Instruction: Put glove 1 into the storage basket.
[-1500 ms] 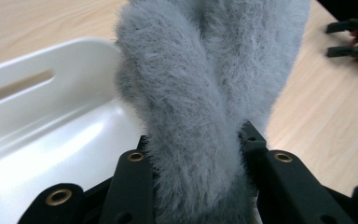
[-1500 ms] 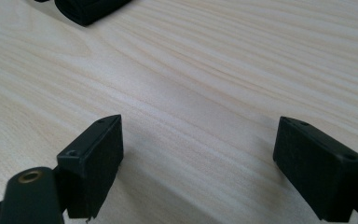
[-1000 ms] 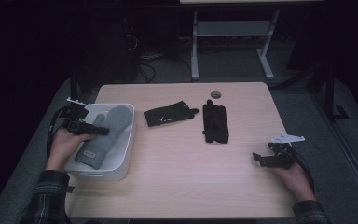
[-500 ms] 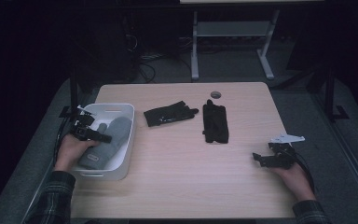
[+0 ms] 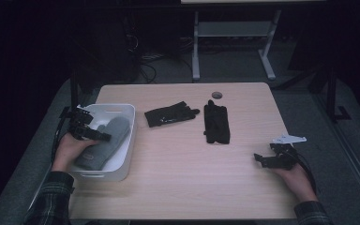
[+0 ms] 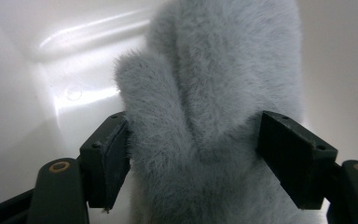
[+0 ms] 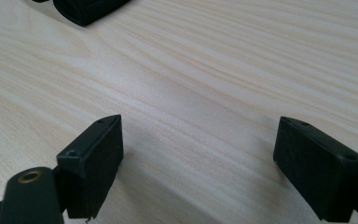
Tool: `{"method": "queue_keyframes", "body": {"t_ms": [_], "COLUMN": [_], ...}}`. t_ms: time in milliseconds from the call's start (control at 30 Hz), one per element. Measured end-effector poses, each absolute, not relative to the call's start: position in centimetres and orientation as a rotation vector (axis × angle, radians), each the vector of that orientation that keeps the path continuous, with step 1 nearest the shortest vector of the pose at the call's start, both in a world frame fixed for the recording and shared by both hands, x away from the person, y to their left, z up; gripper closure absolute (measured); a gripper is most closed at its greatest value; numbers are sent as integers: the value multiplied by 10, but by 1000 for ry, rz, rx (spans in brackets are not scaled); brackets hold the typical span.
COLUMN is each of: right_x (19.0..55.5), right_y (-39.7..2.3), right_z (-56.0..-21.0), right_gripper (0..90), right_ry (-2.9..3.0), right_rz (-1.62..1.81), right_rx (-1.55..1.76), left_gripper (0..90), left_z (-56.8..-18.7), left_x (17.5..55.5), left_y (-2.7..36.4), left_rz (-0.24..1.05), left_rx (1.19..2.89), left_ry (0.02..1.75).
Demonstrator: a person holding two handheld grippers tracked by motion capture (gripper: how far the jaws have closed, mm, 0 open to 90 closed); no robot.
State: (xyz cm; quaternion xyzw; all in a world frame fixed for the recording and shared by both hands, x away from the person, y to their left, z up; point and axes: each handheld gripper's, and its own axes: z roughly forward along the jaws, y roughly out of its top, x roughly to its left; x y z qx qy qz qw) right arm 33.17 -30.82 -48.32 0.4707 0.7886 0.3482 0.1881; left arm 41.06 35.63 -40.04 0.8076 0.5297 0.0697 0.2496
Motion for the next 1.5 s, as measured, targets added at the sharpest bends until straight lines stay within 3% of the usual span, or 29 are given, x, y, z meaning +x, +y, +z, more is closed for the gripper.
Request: {"method": "queue_keyframes", "body": {"t_ms": [500,967,1500], "right_x": [332,332,332], "right_y": [-308,-308,-308], "right_z": [-483,-483,-483], "right_gripper": [157,158,137], "right_ry": [2219,2219,2222], "right_rz": [978,978,976], "right_rx": [1327,1327,1325], "left_gripper": [201,201,164], "left_z": [-367,-345,-361], "left_x": [397,385,365], "left_y": [338,280,203], "left_rz": [256,245,215], "left_rx": [2141,2119,2169], "left_ry": [1294,1102,917]}}
